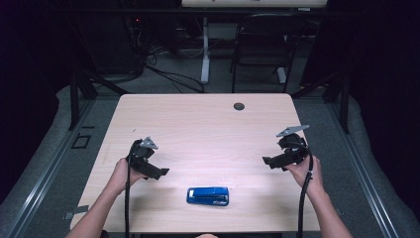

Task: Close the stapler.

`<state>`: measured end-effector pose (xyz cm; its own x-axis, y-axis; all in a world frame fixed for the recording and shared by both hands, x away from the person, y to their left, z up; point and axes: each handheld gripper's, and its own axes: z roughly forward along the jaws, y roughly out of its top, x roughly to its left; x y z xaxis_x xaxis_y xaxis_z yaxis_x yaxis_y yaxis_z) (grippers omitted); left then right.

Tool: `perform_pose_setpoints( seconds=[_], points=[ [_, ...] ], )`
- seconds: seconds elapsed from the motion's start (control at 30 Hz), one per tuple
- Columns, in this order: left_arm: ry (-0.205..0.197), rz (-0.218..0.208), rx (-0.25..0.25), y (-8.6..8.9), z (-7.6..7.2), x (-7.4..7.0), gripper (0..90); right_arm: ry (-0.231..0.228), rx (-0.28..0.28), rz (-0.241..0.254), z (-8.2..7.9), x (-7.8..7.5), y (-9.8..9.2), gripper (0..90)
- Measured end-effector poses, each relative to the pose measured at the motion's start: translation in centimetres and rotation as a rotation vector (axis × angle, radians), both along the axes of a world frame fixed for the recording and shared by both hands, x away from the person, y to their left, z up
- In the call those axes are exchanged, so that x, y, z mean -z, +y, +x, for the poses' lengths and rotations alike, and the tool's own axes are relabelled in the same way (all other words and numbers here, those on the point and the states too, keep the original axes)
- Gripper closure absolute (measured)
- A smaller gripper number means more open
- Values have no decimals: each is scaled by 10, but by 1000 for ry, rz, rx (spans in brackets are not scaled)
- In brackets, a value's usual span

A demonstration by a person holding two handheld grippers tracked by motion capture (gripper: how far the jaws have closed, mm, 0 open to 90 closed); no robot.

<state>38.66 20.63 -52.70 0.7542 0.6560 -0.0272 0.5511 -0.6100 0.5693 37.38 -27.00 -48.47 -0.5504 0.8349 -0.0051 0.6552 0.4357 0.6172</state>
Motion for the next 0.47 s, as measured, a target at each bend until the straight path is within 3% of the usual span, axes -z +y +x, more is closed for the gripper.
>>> perform_pose_setpoints(
  seconds=[0.2, 0.33, 0.37, 0.47],
  points=[
    [10, 9, -34, 3, 4, 5, 4, 74, 17, 4, 11, 18, -18, 0],
    [11, 21, -44, 4, 7, 8, 4, 98, 10, 12, 15, 26, -21, 0],
    [24, 23, -43, 5, 9, 10, 4, 125, 9, 0, 17, 30, -24, 0],
    [38, 33, -39, 6, 10, 13, 4, 133, 4, 4, 18, 33, -25, 0]
  ],
)
